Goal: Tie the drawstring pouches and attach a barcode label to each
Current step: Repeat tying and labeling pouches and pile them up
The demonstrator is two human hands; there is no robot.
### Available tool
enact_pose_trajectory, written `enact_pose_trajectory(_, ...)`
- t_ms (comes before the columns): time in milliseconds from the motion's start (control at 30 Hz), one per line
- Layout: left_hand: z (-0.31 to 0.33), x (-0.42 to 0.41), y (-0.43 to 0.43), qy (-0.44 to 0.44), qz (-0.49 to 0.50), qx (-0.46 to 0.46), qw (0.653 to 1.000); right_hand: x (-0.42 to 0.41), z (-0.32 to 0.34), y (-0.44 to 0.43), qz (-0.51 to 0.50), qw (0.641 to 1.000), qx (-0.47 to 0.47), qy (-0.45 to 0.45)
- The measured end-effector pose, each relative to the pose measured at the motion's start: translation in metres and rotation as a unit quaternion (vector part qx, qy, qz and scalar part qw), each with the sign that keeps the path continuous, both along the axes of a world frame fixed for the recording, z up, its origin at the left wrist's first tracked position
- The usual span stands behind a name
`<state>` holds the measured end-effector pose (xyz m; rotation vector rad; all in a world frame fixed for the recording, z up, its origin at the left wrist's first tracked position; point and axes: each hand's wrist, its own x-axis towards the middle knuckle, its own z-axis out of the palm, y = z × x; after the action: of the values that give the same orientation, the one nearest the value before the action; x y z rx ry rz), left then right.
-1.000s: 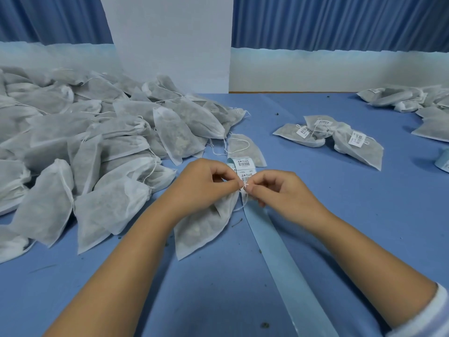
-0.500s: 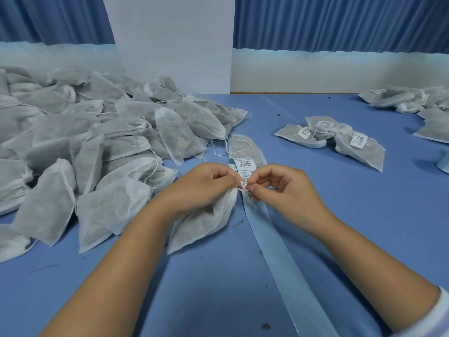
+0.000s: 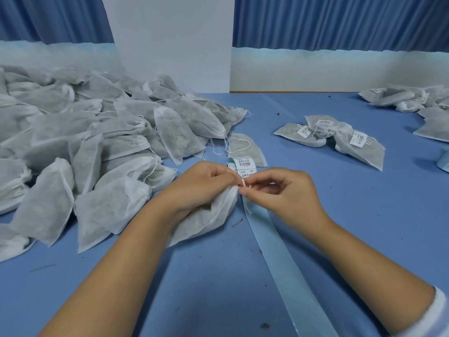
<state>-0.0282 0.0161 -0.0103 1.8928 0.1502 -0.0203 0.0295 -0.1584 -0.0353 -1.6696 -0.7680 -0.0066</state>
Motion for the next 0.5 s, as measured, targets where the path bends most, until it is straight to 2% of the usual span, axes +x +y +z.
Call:
enact_pose_trajectory(100, -0.0005, 0.0, -0.0013, -0.006, 0.001, -0.005, 1.0, 0.001, -0.0019, 0.0002, -0.018, 1.0, -0.007, -0.018)
enact_pose_trajectory(167, -0.0013, 0.001, -0.0003, -0.006, 0.01, -0.001, 1.0, 0.0016, -0.001, -0.0002, 0.0, 1.0, -0.008, 0.0)
enact_pose_trajectory(333, -0.0035, 0.0038, 0.0006, 0.009, -0.015, -0.108, 0.994, 0.0031, 0.0038, 0.0005, 0.034, 0.998, 0.016, 0.046)
enact_pose_trajectory(500, -0.0002, -0.001, -0.0002, 0.033, -0.047, -0.116, 0.992, 0.0012, 0.0064, 0.0011, 0.045, 0.997, 0.034, 0.055)
